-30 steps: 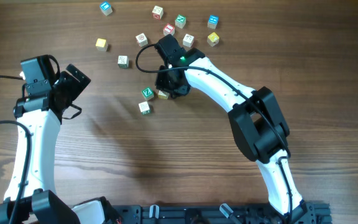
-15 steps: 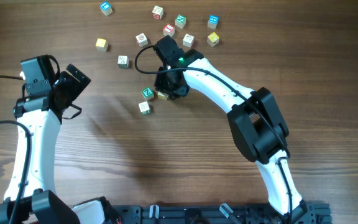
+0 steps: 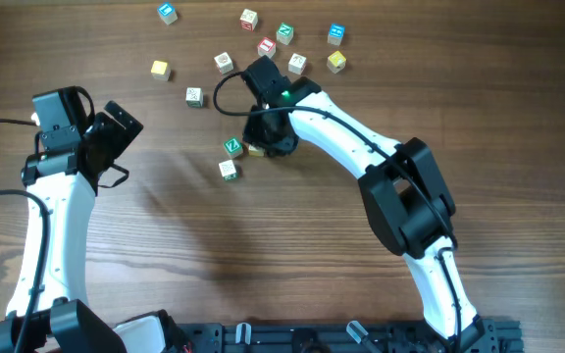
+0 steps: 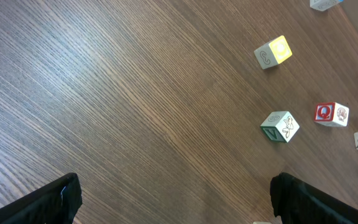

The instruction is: Form a circle

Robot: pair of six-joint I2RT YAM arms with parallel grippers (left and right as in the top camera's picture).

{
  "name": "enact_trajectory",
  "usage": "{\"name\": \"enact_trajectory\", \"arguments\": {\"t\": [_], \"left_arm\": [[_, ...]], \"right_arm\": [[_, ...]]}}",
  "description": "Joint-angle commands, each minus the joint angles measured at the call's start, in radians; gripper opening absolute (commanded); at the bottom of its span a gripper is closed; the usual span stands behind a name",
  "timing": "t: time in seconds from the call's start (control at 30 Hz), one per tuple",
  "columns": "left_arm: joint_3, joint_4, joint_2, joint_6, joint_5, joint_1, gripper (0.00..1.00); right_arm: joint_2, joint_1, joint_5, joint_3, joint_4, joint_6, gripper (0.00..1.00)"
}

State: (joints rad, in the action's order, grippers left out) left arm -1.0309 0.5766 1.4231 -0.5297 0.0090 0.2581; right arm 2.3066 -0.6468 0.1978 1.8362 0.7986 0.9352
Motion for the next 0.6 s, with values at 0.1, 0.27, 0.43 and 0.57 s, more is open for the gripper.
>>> {"name": "enact_trajectory", "arguments": {"t": [0.1,0.27,0.43,0.57], "left_arm": [[-0.003,-0.003,0.000,-0.006,0.001,0.004,1.00],[-0.003,-0.003,0.000,-0.006,0.001,0.004,1.00],[-0.003,-0.003,0.000,-0.006,0.001,0.004,1.00],[-0.003,-0.003,0.000,-0.006,0.001,0.004,1.00]], "right_arm": [[0.024,-0.008,0.007,0.003,0.004,0.019,0.47],[0.024,-0.009,0.039,0.003,-0.003,0.070,0.48],[0.024,-0.009,0.070,0.003,-0.018,0.121,0.51],[0.024,-0.009,0.074,0.003,-0.026,0.125,0.52]]}}
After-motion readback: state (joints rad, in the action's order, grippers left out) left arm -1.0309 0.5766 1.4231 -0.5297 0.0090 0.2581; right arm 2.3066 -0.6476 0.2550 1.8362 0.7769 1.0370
